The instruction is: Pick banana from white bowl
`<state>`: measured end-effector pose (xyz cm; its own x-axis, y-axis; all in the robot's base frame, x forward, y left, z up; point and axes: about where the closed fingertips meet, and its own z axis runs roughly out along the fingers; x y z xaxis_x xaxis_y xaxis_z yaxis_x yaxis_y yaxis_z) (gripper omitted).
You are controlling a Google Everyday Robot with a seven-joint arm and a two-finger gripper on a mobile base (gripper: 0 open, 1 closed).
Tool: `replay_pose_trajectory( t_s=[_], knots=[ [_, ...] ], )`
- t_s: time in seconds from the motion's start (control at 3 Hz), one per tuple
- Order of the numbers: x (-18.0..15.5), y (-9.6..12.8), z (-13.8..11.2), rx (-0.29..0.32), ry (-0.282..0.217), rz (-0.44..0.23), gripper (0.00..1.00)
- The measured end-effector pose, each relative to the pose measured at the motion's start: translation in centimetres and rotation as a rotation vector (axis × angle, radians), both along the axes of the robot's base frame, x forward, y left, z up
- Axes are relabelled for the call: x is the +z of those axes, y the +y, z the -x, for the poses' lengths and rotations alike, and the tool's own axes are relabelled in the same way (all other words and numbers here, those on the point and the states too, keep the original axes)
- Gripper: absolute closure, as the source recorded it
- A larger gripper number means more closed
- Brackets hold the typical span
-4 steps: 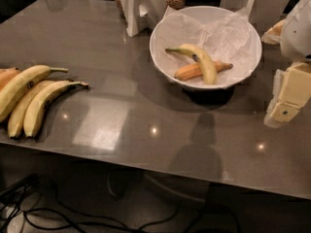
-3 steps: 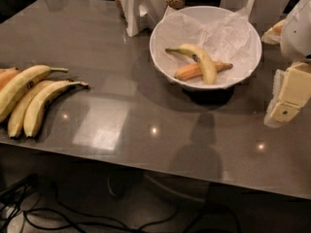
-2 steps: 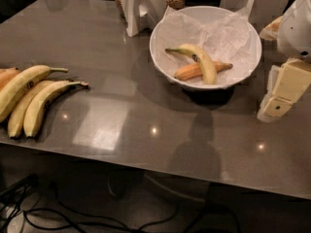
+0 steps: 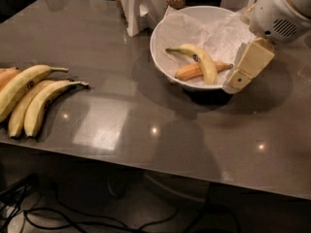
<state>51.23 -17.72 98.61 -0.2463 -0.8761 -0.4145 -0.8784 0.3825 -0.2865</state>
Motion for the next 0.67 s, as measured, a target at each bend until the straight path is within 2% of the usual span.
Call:
replay_pose_trajectory(
  t_s=[0.33, 0.67],
  knots=[
    [0.3, 2.1, -3.6, -0.047, -0.022, -0.074, 0.00],
    [0.2, 4.3, -6.5, -0.148, -0.025, -0.131, 0.00]
  ],
)
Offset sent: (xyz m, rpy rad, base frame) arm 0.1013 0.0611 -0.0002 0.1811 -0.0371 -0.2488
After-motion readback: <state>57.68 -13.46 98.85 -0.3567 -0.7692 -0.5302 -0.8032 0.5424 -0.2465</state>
